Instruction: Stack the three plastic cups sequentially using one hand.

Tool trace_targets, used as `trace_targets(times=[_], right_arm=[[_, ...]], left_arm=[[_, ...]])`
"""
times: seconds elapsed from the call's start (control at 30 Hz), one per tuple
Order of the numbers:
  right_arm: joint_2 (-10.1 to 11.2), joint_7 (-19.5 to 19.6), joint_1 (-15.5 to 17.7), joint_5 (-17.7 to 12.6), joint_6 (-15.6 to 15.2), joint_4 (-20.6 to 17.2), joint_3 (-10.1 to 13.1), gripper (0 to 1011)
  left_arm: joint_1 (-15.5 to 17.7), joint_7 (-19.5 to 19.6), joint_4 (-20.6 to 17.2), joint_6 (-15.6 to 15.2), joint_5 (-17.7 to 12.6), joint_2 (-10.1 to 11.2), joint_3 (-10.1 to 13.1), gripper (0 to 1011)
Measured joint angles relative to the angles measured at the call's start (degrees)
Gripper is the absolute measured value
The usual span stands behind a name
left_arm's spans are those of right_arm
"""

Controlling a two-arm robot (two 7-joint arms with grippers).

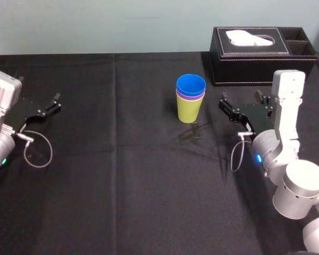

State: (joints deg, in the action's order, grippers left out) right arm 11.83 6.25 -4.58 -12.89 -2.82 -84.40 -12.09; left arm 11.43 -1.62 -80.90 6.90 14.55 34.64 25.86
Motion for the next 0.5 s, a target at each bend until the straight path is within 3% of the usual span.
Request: trace_targets(times=[0.5], right_arm=[[0.0, 0.0, 0.0, 0.0, 0.0, 0.0, 0.0, 1004]], left_arm=[[0.0, 0.0, 0.0, 0.0, 0.0, 0.0, 0.0, 1010]])
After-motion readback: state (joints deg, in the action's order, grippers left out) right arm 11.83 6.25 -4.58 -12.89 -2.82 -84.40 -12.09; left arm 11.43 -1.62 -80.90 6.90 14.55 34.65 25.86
